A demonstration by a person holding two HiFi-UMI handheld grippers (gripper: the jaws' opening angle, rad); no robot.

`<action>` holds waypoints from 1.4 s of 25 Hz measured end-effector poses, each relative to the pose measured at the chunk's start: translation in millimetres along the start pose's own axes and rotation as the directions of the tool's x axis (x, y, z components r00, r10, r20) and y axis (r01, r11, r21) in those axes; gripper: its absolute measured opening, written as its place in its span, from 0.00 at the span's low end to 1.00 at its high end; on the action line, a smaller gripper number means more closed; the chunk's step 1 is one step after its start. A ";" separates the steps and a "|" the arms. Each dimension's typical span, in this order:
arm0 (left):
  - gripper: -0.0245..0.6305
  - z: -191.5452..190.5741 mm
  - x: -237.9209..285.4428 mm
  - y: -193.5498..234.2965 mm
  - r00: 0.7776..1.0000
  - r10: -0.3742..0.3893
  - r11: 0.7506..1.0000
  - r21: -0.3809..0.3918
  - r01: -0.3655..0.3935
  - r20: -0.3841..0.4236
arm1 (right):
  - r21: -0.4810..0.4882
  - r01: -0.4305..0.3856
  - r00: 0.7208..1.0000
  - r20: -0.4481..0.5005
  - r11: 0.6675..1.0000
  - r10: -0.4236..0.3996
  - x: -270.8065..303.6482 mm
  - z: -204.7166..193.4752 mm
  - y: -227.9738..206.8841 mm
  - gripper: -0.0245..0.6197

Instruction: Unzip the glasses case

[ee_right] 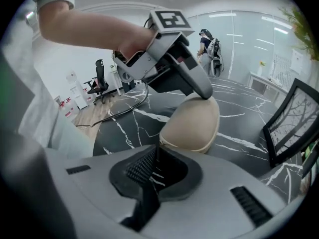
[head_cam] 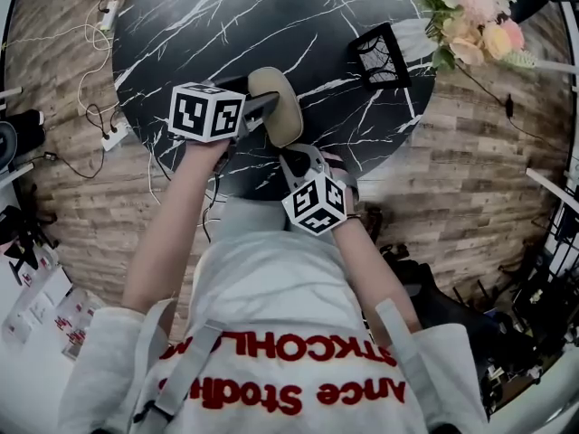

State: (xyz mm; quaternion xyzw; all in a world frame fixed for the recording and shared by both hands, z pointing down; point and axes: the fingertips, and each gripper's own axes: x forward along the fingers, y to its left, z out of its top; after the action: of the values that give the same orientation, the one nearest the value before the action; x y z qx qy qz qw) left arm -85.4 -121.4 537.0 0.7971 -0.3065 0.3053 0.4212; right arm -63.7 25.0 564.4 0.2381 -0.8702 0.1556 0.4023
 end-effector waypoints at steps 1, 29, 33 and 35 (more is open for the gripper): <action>0.55 0.0 0.2 -0.3 1.000 -0.001 1.000 0.002 0.001 0.002 | 0.002 -0.014 1.000 -0.003 1.000 0.014 3.5 0.6 5.3 0.08; 0.05 168.8 -269.0 -100.4 0.574 -0.063 0.919 0.271 -0.285 0.816 | 0.291 0.318 0.599 0.676 0.903 -0.429 -279.3 249.7 -155.5 0.06; 0.05 179.1 -293.6 -114.8 0.534 -0.062 0.904 0.274 -0.328 0.844 | 0.281 0.327 0.569 0.704 0.902 -0.425 -298.1 266.6 -151.9 0.06; 0.05 182.1 -300.4 -117.9 0.516 -0.063 0.898 0.274 -0.344 0.854 | 0.268 0.322 0.565 0.715 0.908 -0.411 -301.6 273.3 -150.5 0.06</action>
State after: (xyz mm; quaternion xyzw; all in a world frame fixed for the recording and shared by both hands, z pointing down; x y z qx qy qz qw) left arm -143.8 -154.3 172.6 0.8844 -0.4656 -0.0292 0.0146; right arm 16.1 -140.3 171.2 0.4774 -0.8786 0.0008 0.0115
